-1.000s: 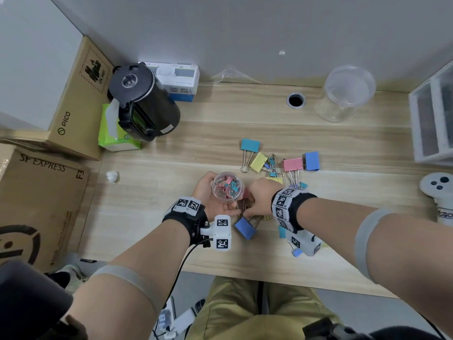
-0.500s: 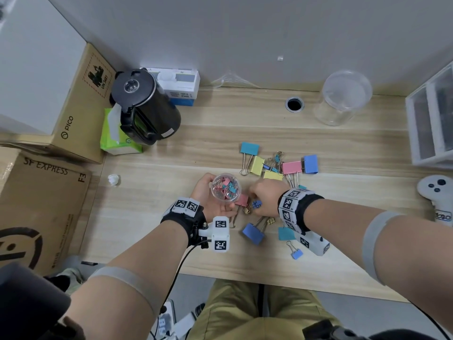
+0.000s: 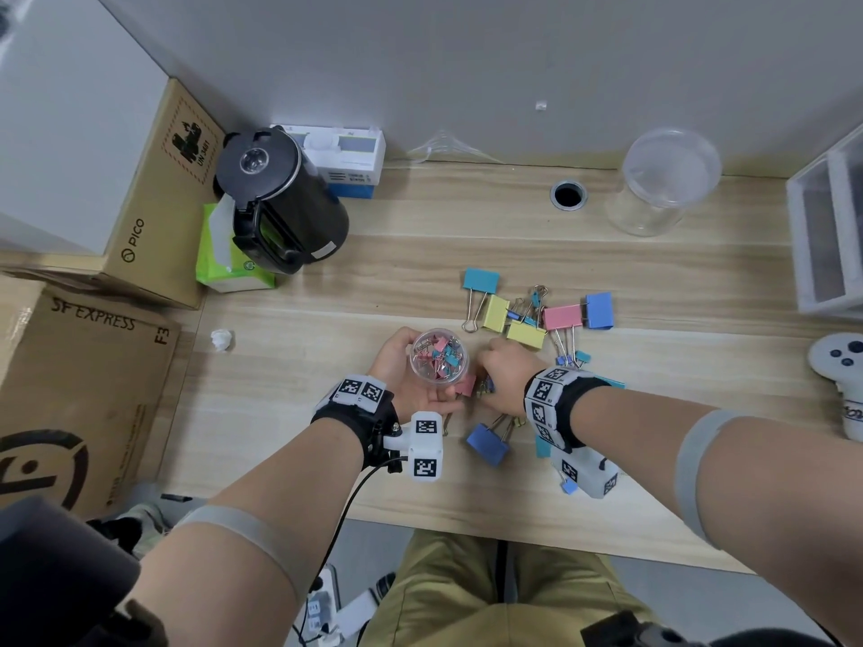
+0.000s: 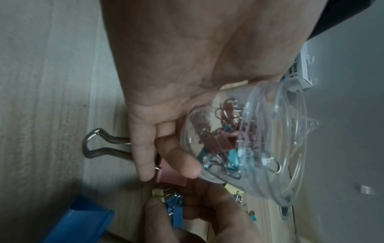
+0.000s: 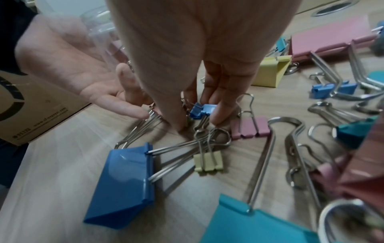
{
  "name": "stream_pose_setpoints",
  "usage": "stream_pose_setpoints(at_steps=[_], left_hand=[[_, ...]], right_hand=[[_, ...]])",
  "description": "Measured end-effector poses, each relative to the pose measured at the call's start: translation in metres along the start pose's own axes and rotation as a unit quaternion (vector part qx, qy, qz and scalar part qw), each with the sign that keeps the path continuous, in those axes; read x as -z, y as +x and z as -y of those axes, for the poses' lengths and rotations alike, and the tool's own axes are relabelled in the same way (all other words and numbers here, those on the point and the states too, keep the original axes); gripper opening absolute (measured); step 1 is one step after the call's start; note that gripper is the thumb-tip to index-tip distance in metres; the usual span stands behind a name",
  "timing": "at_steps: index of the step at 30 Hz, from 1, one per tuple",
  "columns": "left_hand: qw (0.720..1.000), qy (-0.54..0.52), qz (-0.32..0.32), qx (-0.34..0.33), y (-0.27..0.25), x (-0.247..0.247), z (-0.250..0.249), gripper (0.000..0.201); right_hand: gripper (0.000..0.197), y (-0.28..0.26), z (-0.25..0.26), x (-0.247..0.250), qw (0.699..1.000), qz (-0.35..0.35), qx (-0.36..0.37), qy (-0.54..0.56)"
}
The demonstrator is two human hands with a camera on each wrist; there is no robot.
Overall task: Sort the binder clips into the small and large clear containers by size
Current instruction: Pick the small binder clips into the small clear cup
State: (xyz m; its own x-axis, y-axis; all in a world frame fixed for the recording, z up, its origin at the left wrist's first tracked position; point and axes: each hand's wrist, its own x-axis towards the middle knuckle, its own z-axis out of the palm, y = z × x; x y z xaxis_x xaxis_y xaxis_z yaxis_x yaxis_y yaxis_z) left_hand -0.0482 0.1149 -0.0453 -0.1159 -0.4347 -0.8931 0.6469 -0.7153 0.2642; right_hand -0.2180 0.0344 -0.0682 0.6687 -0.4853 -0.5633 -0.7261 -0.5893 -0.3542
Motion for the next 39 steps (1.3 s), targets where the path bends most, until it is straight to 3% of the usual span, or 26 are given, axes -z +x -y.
stream_pose_setpoints(at_steps=[3,12,26,39], left_hand=[[1.000,-0.005,0.010,-0.009,-0.002,0.000,-0.004,0.055],[1.000,-0.014,0.013,-0.010,-0.005,-0.002,-0.014,0.046],[0.999,-0.030,0.019,-0.014,-0.003,-0.007,-0.017,0.048],[0.999,-0.029,0.032,-0.016,-0.004,-0.008,-0.014,0.046]], right_hand=[[0.037,0.002,-0.004,0.002,1.000,0.012,0.006,0.005],[0.060,0.000,-0.009,0.000,0.999,0.021,0.041,0.026],[0.046,0.000,-0.005,0.003,0.999,0.005,0.014,0.045],[0.043,0.003,0.008,0.002,0.996,0.003,0.025,-0.086]])
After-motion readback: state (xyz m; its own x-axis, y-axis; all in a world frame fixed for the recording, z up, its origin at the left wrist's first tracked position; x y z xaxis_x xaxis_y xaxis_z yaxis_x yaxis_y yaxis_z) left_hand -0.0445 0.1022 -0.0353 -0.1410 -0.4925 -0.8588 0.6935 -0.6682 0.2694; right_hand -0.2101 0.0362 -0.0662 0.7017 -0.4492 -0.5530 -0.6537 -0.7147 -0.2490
